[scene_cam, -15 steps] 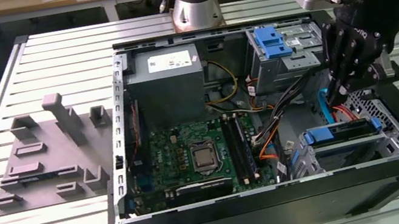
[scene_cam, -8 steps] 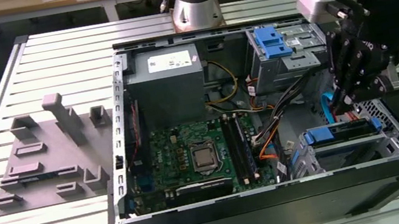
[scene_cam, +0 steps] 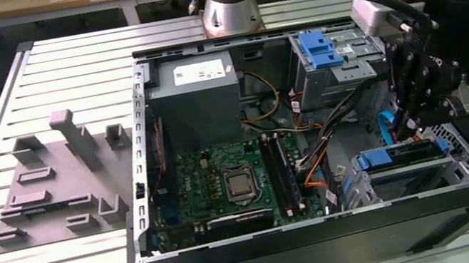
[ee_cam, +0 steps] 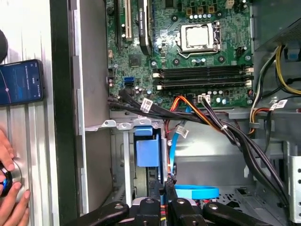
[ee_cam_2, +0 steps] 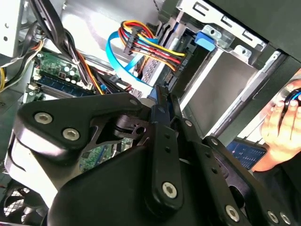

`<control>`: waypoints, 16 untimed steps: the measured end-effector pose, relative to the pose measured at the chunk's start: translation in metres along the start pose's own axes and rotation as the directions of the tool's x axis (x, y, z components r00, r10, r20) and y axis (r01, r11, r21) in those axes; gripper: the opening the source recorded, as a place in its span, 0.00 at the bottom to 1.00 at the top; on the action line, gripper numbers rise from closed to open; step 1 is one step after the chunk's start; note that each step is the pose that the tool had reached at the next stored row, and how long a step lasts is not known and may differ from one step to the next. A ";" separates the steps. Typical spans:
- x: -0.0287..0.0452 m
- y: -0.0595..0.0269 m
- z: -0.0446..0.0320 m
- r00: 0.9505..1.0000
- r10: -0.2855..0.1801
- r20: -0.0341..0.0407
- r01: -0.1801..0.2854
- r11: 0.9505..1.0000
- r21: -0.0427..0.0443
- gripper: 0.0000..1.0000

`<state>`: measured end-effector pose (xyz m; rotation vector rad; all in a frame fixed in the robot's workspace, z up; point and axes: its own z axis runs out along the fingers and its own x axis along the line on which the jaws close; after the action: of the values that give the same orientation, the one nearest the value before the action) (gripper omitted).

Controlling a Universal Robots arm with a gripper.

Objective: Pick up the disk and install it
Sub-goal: 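Insert the second disk wire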

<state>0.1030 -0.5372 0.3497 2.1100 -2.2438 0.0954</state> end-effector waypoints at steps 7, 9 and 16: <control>0.0106 -0.0007 0.0049 0.998 0.000 0.057 0.000 1.000 -0.003 0.16; 0.0131 -0.0008 0.0072 0.998 0.000 0.057 0.000 1.000 -0.004 0.16; 0.0157 -0.0039 0.0112 0.998 0.000 0.058 0.000 1.000 -0.004 0.16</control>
<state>0.1059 -0.5540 0.3399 2.1386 -2.2739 0.0300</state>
